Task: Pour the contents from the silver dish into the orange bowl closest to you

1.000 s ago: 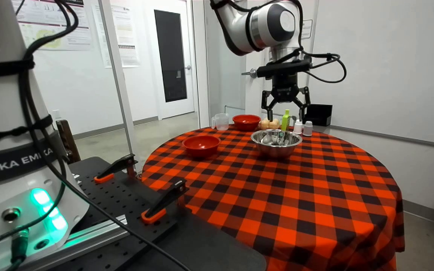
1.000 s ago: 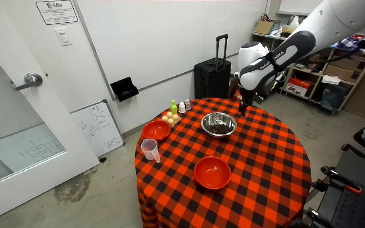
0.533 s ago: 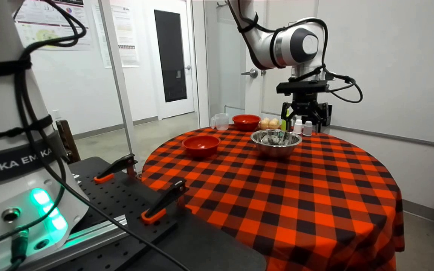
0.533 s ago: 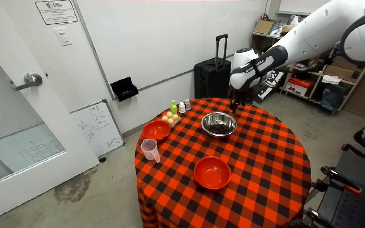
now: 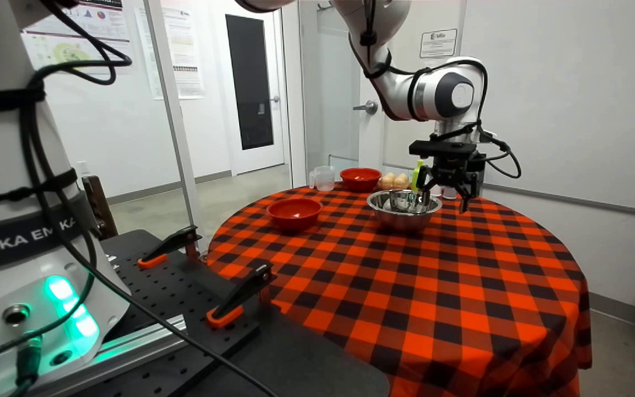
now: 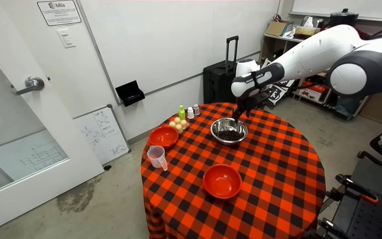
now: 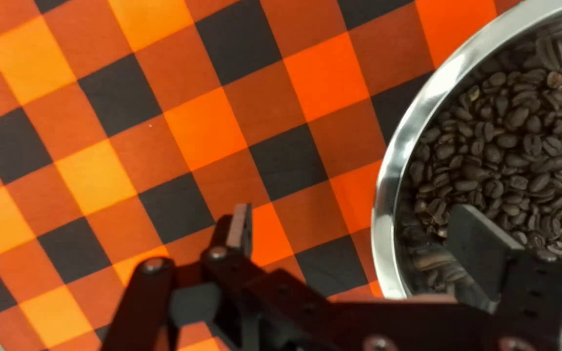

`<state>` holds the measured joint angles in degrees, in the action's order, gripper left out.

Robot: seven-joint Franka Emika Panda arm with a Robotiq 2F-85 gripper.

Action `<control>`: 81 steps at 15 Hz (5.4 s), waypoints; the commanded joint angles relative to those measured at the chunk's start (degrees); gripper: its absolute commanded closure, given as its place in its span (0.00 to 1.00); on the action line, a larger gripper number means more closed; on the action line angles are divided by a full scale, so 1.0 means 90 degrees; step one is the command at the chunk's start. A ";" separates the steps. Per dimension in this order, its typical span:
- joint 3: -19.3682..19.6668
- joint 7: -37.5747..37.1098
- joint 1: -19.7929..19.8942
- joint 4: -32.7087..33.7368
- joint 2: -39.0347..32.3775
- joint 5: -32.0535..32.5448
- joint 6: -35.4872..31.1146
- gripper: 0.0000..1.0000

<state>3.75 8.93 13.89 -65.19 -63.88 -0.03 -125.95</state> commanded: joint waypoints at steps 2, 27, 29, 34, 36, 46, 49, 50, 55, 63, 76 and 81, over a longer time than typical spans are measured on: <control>-0.0084 -0.0099 0.0090 0.1357 -0.0953 -0.0115 0.0487 0.00; -0.0625 0.0187 0.0531 0.2728 -0.1435 -0.0262 0.0953 0.98; -0.0745 0.0475 0.0615 0.2658 -0.1350 -0.0270 0.1001 0.98; -0.1161 0.1276 0.0841 0.2432 -0.1064 -0.0290 0.1110 0.98; -0.1230 0.1619 0.0862 0.2290 -0.0872 -0.0185 0.1192 0.98; -0.1028 0.2078 0.0223 0.0663 0.0402 0.0698 0.0705 0.98; -0.1076 0.2032 0.0013 -0.0227 0.0915 0.0892 0.0305 0.98; -0.1093 0.2028 -0.0053 -0.0521 0.1092 0.0927 0.0167 0.98; -0.0869 0.2077 -0.0485 -0.1898 0.1974 0.0932 -0.0480 0.98; -0.0423 0.1482 -0.1162 -0.4223 0.3333 0.1784 -0.2102 0.98; 0.0754 -0.1259 -0.2922 -0.5318 0.4030 0.4196 -0.2699 0.98; 0.1058 -0.2899 -0.3391 -0.5385 0.4098 0.5942 -0.2605 0.98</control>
<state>11.10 -9.15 -14.04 -111.82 -29.06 45.20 -149.91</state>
